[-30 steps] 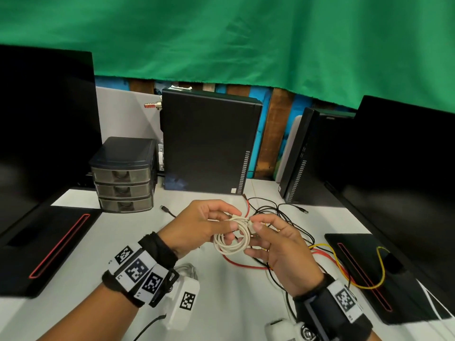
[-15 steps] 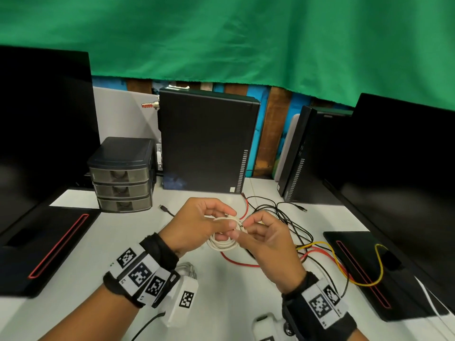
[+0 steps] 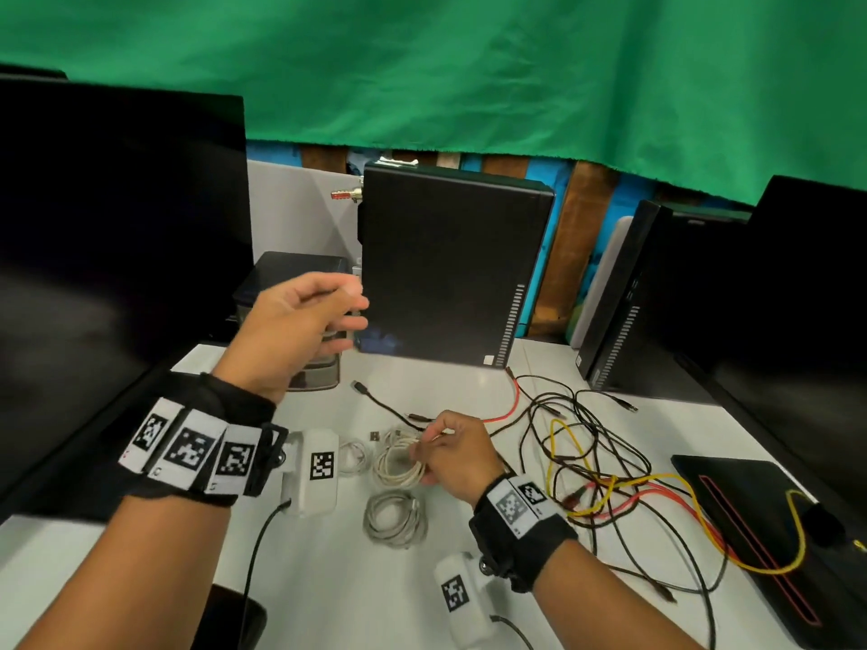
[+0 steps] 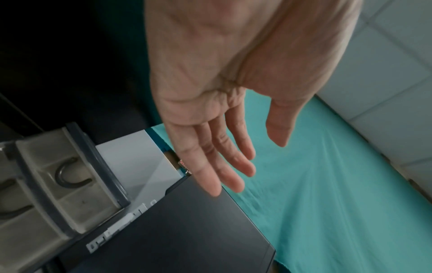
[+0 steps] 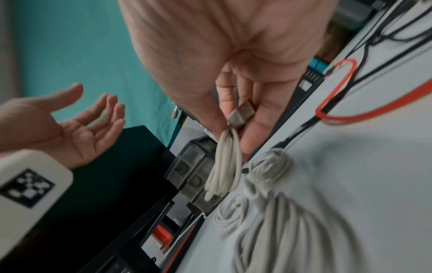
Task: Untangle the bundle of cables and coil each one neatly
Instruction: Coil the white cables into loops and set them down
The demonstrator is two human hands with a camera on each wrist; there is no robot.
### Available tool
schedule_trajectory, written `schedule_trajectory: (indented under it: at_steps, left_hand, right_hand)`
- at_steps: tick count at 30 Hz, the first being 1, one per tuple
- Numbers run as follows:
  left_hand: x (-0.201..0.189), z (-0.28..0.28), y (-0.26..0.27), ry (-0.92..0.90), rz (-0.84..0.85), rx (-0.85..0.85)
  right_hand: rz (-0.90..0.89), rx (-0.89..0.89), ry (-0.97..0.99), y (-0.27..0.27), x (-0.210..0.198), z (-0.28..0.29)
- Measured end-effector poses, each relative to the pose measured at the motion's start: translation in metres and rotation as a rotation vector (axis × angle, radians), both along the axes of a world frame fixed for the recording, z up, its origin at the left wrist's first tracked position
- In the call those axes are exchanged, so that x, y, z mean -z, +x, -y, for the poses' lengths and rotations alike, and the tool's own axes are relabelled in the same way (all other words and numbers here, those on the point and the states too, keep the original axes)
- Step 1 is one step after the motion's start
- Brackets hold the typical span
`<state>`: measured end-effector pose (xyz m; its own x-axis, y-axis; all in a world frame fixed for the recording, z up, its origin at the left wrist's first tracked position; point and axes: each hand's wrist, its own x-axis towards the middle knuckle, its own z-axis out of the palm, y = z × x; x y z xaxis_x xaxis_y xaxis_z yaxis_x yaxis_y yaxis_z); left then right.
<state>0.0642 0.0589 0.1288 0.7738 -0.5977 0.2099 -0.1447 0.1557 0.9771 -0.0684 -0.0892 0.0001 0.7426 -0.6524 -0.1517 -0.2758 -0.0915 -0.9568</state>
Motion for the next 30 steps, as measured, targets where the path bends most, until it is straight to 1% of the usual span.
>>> schedule_trajectory:
  at_steps: [4, 6, 9, 10, 11, 13, 15, 19, 22, 25, 30]
  left_hand:
    - [-0.002, -0.006, 0.005, -0.012, 0.005, -0.025]
    - [-0.002, -0.007, 0.006, -0.023, 0.016, -0.038]
    - [-0.003, -0.008, 0.007, -0.029, 0.04, -0.041]
    - [-0.003, -0.009, 0.007, -0.031, 0.04, -0.04]
    - [-0.003, -0.01, 0.007, -0.034, 0.038, -0.039]
    - [-0.004, -0.012, 0.008, -0.034, 0.039, -0.043]
    - [-0.004, -0.016, 0.011, -0.039, 0.03, -0.058]
    - [-0.007, -0.021, 0.016, -0.073, -0.044, -0.076]
    - [-0.005, -0.012, 0.006, -0.076, -0.102, -0.038]
    - [0.007, 0.015, -0.023, 0.027, -0.115, 0.079]
    - [0.052, 0.073, -0.09, 0.274, -0.003, 0.356]
  right_hand:
    - [-0.059, -0.06, -0.06, 0.03, 0.007, -0.024]
    - [-0.1, -0.158, -0.113, 0.041, 0.007, -0.037]
    - [-0.219, -0.346, -0.297, 0.052, 0.003, -0.053]
    - [-0.272, -0.385, -0.396, 0.054, 0.002, -0.054]
    - [-0.314, -0.388, -0.481, 0.054, 0.001, -0.053]
    - [-0.322, -0.328, -0.552, 0.053, -0.002, -0.045]
    - [-0.278, -0.252, -0.547, 0.047, -0.007, -0.031]
    - [-0.187, -0.124, -0.439, 0.02, -0.02, 0.002]
    - [-0.109, -0.035, -0.321, -0.01, -0.028, 0.025]
    - [-0.022, 0.105, -0.207, -0.052, -0.04, 0.046]
    - [0.089, 0.323, -0.03, -0.133, -0.046, 0.079]
